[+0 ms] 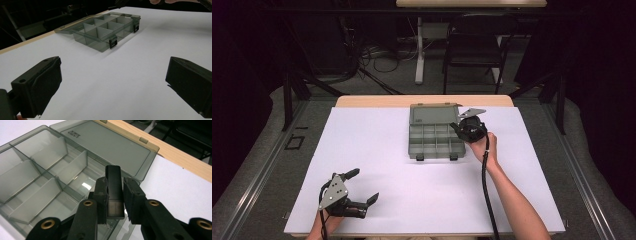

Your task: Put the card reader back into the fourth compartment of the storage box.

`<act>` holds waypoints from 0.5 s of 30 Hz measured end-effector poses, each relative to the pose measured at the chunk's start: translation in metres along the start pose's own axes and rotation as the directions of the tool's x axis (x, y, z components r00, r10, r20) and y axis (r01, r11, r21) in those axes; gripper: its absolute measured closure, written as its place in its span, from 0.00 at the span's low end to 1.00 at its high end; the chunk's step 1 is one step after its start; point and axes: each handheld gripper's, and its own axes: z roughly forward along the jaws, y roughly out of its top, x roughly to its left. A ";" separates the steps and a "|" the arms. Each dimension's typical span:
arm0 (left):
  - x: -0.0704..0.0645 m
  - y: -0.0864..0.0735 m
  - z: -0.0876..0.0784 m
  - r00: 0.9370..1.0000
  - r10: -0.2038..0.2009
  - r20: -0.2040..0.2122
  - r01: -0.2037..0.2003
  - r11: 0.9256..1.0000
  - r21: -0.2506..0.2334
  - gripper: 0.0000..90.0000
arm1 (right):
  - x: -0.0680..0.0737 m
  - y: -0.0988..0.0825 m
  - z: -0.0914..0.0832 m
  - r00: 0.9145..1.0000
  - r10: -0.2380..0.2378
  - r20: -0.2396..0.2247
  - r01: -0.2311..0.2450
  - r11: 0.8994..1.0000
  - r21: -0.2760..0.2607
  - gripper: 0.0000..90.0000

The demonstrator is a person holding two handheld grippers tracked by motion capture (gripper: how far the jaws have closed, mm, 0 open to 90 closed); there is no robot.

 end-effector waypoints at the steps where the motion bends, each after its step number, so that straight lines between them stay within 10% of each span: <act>1: 0.000 0.000 0.000 1.000 0.000 0.000 0.000 1.000 0.001 0.00 | 0.000 0.000 0.001 1.000 0.001 0.003 -0.001 1.000 0.003 0.82; 15: 0.000 0.000 0.000 1.000 0.001 0.001 -0.001 1.000 0.003 0.00 | 0.000 -0.001 -0.016 0.995 0.050 -0.090 -0.050 0.999 0.007 0.21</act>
